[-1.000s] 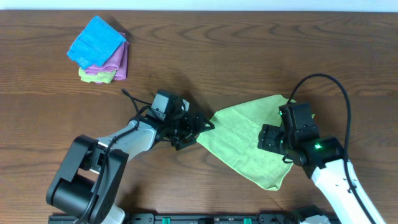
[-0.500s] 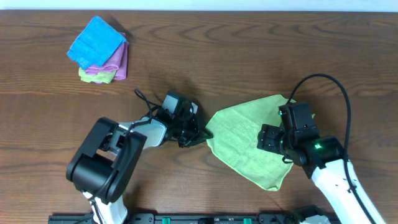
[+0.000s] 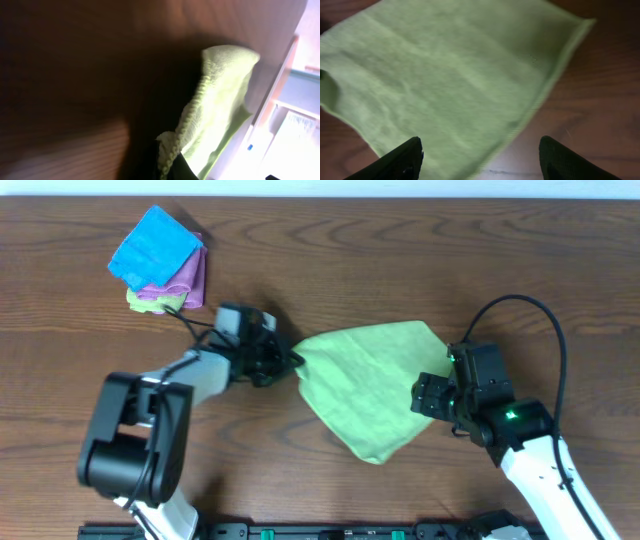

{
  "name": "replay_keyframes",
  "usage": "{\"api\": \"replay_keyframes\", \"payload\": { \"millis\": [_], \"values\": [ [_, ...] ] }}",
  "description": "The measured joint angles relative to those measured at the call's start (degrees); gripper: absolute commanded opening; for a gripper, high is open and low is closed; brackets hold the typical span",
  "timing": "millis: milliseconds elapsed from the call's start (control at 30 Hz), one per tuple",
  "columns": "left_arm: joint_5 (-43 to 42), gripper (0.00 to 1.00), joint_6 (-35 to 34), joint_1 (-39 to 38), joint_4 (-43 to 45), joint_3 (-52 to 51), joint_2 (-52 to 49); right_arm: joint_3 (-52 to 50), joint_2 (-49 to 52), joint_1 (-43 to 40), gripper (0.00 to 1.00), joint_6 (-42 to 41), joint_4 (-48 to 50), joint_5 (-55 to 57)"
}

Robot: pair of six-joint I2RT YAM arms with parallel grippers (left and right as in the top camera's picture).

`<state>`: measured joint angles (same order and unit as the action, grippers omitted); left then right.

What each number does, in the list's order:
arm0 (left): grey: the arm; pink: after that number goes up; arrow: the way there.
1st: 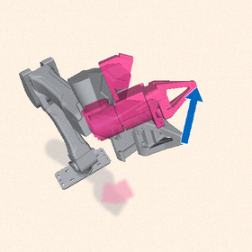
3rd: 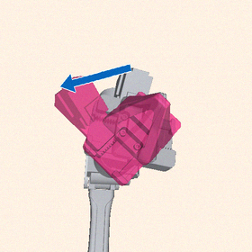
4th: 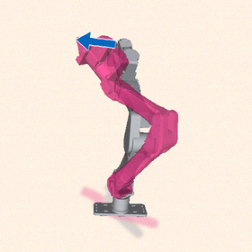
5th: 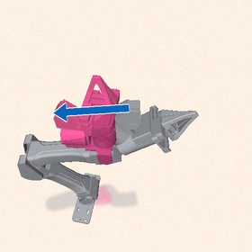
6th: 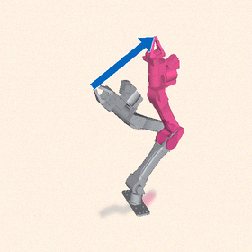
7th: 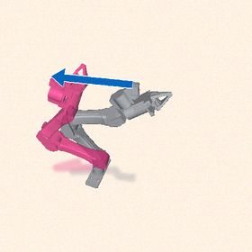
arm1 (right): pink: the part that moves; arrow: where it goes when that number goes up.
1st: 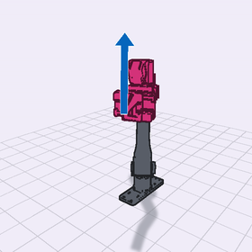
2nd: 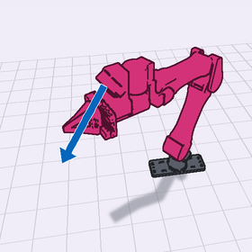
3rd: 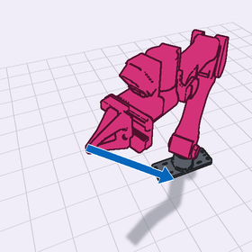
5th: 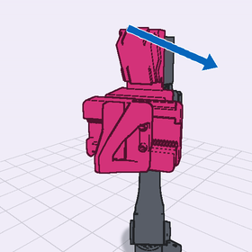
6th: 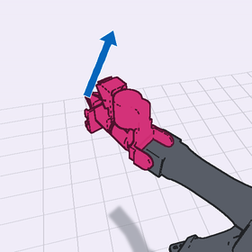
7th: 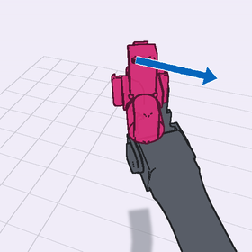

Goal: Fold the cloth
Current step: 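Move the left gripper to the cloth's left corner and grasp it, then grasp the cloth's lower right corner with the right gripper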

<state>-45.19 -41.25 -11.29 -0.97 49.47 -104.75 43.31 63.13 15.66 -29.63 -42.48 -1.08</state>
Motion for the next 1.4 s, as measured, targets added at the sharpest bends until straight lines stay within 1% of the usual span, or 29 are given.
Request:
{"api": "replay_keyframes", "payload": {
  "millis": [33, 200, 333, 367, 400, 467, 567, 667, 833, 933, 1067, 1200, 1400],
  "values": [
    [0.48, 0.06, 2.29, 1.84, -3.58, 1.01, 1.09, 0.00, 0.48, 0.00, 0.75, -0.02, 0.79, -0.02],
    [2.32, 0.06, 9.57, 6.01, -14.51, 1.68, 2.25, 0.00, 4.96, 0.00, 0.82, 0.00, 1.55, -1.36],
    [3.91, 0.06, 15.02, 7.13, -22.29, 1.66, 2.27, 0.00, 8.02, 0.07, 0.82, 0.00, 0.28, -7.61],
    [4.13, 0.06, 15.96, 7.10, -23.12, 1.66, 2.27, 0.00, 8.09, 0.13, 0.82, -0.04, -0.50, -8.72],
    [4.46, 0.06, 16.79, 7.06, -23.65, 1.66, 2.27, 0.00, 8.07, 0.55, 0.84, 0.02, -3.02, -10.62],
    [4.96, 0.06, 17.77, 7.06, -24.04, 1.66, 2.27, -0.09, 8.07, 1.31, 0.84, 0.04, -4.85, -12.35],
    [5.18, 0.06, 18.69, 7.06, -24.06, 1.66, 2.27, -2.05, 8.07, 3.08, 0.85, 0.00, -5.44, -16.20],
    [5.14, 0.06, 18.82, 7.06, -24.11, 1.66, 2.27, -5.62, 8.07, 4.98, 0.85, -1.38, -1.57, -19.56],
    [4.92, 0.06, 18.84, 7.06, -24.37, 1.66, 2.27, -11.10, 8.07, 8.90, 0.83, -7.63, 7.15, -23.34],
    [4.90, 0.06, 18.84, 7.06, -24.48, 1.66, 2.27, -11.98, 8.07, 11.58, 0.81, -12.09, 10.62, -23.98],
    [4.63, 0.06, 18.84, 7.06, -24.52, 1.66, 2.27, -12.33, 8.07, 14.95, 0.78, -16.59, 11.78, -23.30],
    [4.44, 0.06, 18.84, 7.06, -24.52, 1.66, 2.27, -13.79, 8.07, 16.68, 0.77, -20.09, 12.74, -21.88],
    [3.78, 0.06, 18.84, 7.06, -24.52, 1.66, 2.27, -14.62, 8.07, 17.22, 0.73, -22.93, 15.67, -19.87]
  ]
}}
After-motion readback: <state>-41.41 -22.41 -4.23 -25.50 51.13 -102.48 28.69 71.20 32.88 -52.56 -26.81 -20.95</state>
